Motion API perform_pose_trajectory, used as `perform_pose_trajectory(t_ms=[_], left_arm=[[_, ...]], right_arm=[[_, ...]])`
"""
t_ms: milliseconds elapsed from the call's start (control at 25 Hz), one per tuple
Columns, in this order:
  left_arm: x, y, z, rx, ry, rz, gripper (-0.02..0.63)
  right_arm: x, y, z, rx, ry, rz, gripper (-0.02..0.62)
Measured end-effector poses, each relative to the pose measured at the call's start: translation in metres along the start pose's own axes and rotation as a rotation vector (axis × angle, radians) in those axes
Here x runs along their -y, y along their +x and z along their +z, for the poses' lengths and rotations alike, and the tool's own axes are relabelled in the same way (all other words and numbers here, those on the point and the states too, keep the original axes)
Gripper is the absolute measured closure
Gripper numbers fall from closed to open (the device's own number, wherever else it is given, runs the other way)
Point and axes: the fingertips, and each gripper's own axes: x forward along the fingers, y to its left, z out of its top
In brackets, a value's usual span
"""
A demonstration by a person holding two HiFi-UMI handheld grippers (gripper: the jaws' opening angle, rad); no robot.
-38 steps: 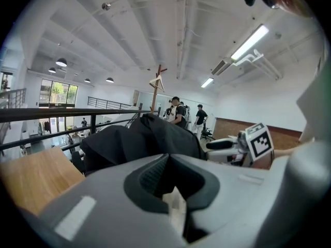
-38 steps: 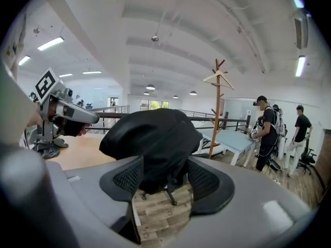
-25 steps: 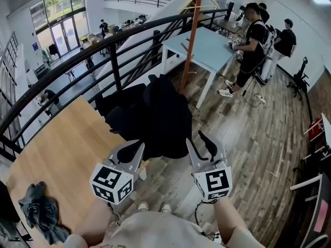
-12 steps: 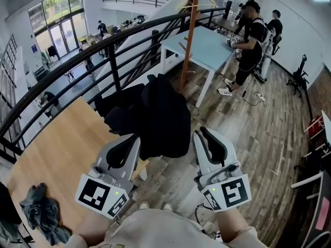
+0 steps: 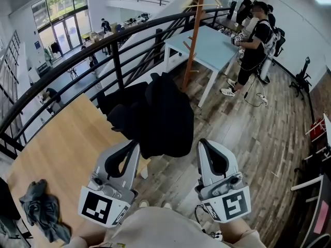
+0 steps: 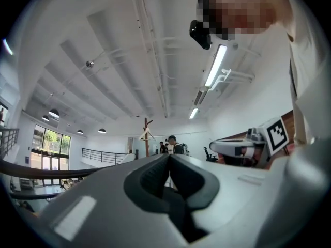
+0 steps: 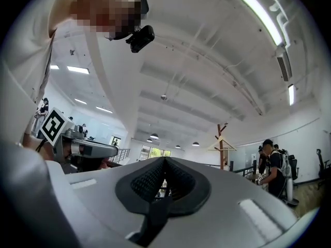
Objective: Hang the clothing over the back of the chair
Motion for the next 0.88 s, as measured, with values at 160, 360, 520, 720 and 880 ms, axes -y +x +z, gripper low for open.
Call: perform_pose_trajectory(t_ms=[160,360,520,720,880], left_arm=[[0.008,0.003,-0.017,-0.015,-0.016,-0.016,0.604],[0.012,0.003,-0.047,-0.059,-0.030,-0.014,0.604],[0.012,0.001,-0.055,-0.078,-0.046,-0.016,0.604],[0.010,0.006,-0.058,-0.091,-0.055,-0.008,0.604],[0.009,0.008,-0.060,-0.104,-0.054,-0.008,0.604]], right_arm=[[-0.008,0.000,-0.020,-0.048,0.028,0.018,0.594],[-0.020,-0.001,-0.042,-0.095,0.050,0.039,0.595],[-0.026,0.001,-0.055,-0.129,0.100,0.075,0.595],[-0.022,0.003,-0.061,-0.141,0.133,0.081,0.595],[-0.021,0.006,-0.063,-0.144,0.135,0.081,0.595]])
